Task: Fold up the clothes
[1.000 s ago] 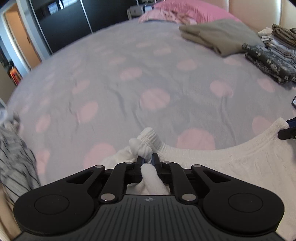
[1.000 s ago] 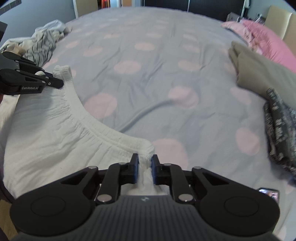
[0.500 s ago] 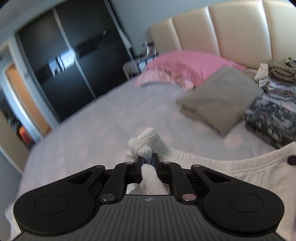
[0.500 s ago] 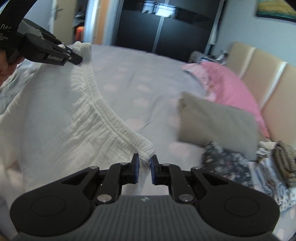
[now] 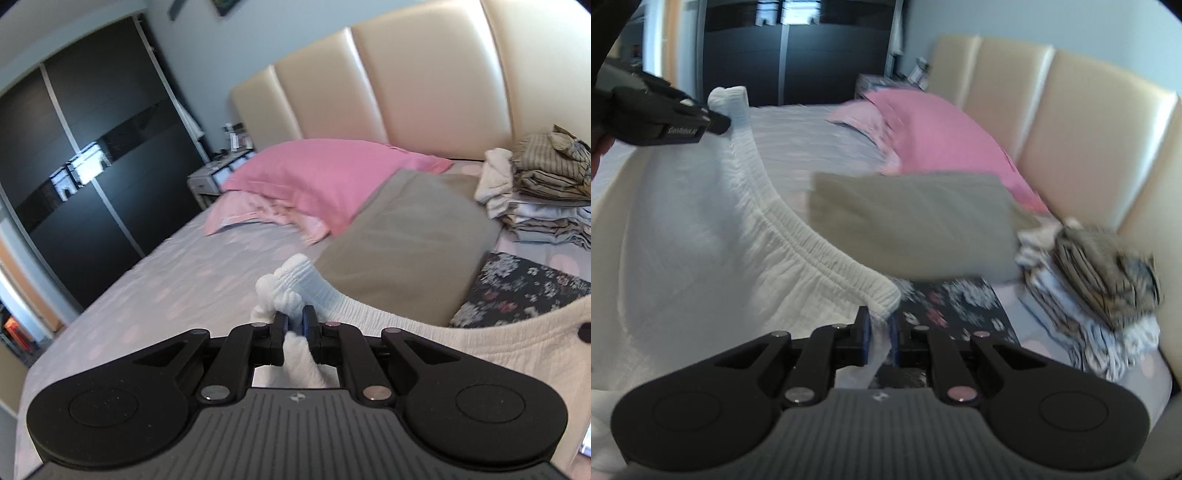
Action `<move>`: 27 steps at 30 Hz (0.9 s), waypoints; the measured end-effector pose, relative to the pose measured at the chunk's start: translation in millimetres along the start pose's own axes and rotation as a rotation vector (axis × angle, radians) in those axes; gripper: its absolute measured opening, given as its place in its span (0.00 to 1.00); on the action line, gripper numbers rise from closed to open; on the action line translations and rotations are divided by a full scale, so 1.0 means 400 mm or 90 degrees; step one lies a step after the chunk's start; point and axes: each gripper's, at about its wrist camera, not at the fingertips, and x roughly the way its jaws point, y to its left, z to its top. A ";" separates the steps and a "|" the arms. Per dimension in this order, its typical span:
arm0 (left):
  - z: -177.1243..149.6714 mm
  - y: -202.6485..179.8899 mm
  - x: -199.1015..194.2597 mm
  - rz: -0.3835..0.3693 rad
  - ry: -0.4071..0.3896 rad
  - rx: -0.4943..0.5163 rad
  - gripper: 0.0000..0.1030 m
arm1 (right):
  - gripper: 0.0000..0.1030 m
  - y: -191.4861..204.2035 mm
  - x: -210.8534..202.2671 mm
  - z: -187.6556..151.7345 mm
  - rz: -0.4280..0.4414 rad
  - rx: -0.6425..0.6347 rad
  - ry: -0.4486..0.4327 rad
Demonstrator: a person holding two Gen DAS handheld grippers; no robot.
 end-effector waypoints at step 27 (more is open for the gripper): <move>-0.274 0.088 -0.029 -0.018 0.149 -0.011 0.29 | 0.40 -0.018 0.124 -0.048 -0.047 0.028 0.084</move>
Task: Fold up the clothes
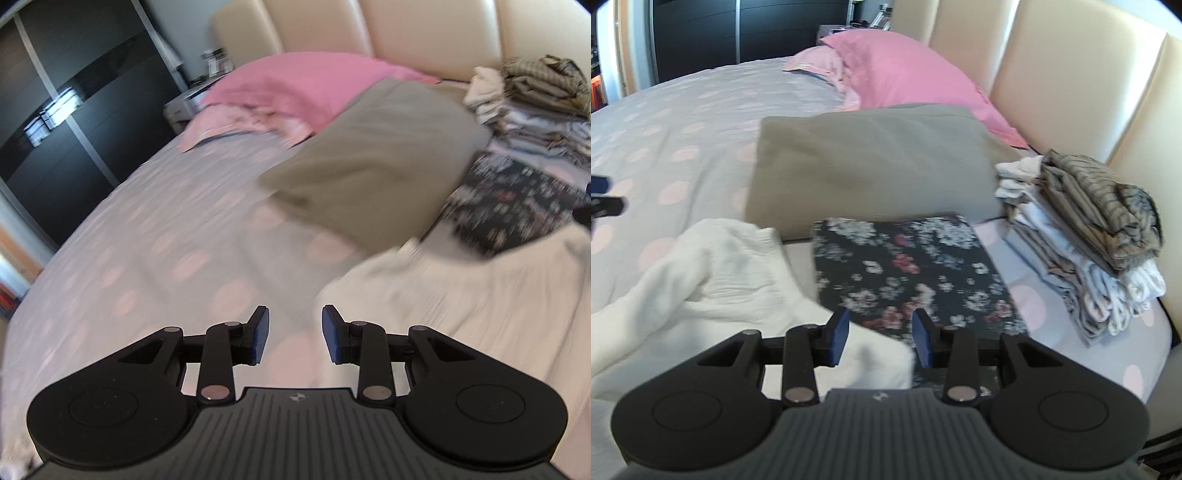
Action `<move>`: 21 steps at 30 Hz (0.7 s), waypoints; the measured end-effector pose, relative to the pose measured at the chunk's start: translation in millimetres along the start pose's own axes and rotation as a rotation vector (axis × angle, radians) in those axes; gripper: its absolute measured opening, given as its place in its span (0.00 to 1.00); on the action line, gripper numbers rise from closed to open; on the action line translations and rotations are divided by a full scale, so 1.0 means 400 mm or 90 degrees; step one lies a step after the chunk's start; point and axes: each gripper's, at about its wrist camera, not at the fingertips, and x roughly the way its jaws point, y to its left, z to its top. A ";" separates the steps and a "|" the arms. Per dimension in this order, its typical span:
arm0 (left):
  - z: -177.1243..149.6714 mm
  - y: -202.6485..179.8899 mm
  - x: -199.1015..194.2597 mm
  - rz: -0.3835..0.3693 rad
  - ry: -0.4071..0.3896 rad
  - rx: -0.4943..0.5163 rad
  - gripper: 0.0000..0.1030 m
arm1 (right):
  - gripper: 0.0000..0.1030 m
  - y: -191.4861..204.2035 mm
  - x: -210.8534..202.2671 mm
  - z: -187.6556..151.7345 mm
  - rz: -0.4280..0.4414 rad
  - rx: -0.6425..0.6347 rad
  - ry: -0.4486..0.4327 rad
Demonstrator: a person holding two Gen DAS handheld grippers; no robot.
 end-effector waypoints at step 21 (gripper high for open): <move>-0.588 0.273 -0.456 0.066 0.119 -0.140 0.39 | 0.44 0.203 -0.051 -0.044 0.055 -0.072 0.026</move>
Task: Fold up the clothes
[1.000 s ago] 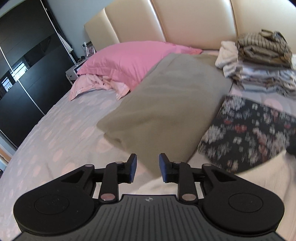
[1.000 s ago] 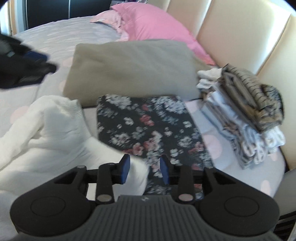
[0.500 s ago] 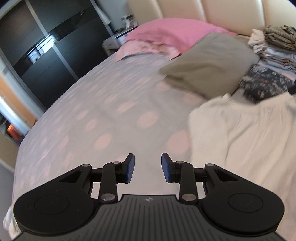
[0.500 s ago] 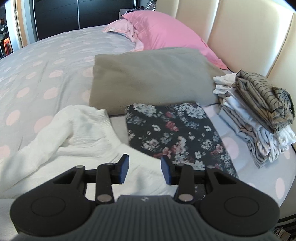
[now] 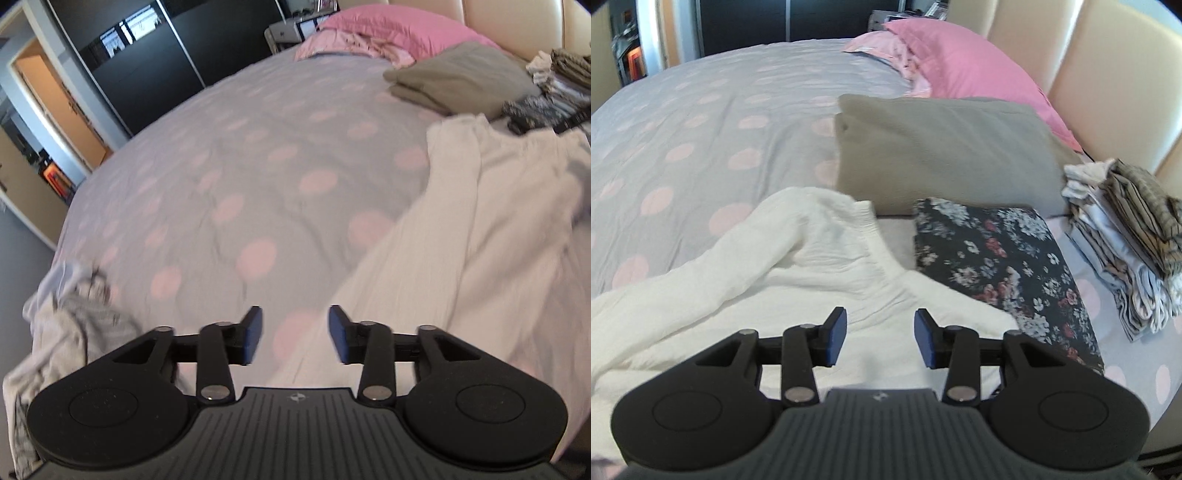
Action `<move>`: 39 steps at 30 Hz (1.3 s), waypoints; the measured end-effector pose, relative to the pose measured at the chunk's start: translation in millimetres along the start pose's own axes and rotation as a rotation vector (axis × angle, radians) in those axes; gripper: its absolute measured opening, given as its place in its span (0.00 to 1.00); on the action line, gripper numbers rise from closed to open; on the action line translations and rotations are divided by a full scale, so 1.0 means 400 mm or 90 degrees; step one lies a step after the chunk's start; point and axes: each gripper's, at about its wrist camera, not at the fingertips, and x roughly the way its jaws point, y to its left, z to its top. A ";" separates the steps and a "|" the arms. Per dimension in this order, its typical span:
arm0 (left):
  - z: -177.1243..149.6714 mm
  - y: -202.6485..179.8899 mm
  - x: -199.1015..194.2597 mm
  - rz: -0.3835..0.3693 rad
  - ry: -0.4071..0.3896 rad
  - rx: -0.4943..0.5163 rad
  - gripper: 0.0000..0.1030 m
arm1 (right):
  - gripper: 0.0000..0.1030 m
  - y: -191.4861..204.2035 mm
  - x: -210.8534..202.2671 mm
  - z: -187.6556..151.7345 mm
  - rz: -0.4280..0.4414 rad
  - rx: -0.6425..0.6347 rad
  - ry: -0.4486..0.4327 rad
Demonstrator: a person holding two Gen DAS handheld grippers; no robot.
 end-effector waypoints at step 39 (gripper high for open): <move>-0.351 0.202 0.027 0.012 0.179 -0.181 0.02 | 0.43 -0.103 0.253 0.178 0.083 0.037 0.018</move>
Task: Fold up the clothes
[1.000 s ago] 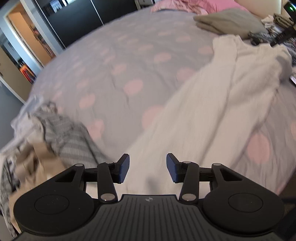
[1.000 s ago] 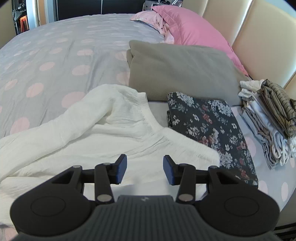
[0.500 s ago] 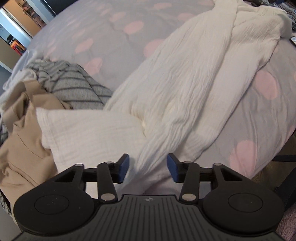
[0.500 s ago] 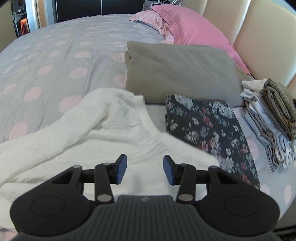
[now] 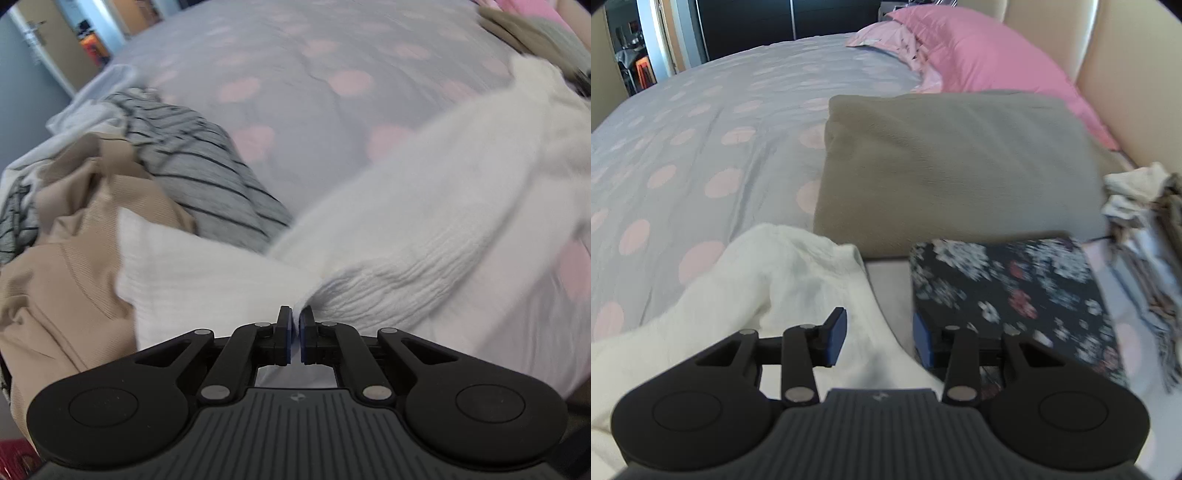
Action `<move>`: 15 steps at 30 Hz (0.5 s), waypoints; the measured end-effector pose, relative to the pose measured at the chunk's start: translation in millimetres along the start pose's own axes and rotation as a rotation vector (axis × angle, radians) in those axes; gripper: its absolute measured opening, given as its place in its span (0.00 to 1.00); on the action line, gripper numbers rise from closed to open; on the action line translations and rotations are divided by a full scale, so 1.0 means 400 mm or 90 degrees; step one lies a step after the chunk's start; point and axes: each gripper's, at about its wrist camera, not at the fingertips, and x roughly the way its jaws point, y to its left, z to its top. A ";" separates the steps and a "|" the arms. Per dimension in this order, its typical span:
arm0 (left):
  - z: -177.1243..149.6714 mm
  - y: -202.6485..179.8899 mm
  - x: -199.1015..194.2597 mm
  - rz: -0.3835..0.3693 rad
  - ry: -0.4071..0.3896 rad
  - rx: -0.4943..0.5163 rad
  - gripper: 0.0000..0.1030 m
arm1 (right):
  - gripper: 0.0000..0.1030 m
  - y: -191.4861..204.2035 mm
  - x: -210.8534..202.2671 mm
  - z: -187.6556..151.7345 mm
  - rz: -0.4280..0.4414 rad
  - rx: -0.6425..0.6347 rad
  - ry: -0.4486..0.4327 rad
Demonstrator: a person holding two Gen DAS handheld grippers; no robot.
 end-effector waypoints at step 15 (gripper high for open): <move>0.051 0.034 0.094 -0.011 0.067 -0.053 0.02 | 0.47 0.002 0.236 0.092 0.058 0.006 0.039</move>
